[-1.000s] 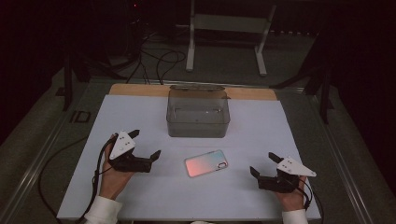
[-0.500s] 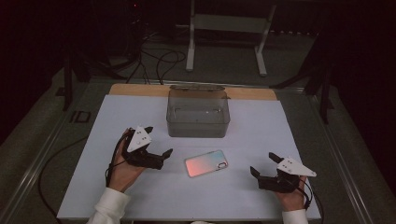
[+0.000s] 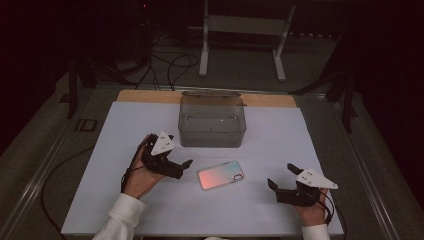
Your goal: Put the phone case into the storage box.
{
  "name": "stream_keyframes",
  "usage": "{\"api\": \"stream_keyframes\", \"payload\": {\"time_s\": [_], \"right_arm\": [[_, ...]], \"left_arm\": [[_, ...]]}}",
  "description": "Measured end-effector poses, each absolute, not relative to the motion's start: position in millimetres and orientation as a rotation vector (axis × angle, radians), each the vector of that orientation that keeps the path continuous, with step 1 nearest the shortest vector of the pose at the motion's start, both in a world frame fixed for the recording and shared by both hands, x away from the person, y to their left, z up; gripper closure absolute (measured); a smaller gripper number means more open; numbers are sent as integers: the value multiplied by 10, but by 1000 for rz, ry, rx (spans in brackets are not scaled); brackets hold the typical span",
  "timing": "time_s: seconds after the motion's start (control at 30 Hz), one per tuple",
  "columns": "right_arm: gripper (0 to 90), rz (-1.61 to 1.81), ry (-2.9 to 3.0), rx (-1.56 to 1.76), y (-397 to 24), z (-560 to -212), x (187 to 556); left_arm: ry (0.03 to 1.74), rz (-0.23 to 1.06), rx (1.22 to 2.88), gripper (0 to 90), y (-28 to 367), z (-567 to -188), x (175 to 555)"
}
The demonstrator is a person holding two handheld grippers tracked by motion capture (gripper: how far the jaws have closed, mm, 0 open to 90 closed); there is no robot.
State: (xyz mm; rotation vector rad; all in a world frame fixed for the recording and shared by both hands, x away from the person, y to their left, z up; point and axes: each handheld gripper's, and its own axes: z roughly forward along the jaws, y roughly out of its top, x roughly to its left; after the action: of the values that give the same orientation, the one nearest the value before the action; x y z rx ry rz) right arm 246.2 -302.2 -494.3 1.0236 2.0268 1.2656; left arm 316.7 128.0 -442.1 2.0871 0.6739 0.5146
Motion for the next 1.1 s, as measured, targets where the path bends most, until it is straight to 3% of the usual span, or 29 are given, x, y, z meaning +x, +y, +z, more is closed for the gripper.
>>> {"api": "stream_keyframes", "payload": {"time_s": [1.1], "right_arm": [[95, 1265, 2039, 1021, -3021, -4955, 2473]], "left_arm": [[624, 465, 2242, 3, 947, -4515, 3373]]}}
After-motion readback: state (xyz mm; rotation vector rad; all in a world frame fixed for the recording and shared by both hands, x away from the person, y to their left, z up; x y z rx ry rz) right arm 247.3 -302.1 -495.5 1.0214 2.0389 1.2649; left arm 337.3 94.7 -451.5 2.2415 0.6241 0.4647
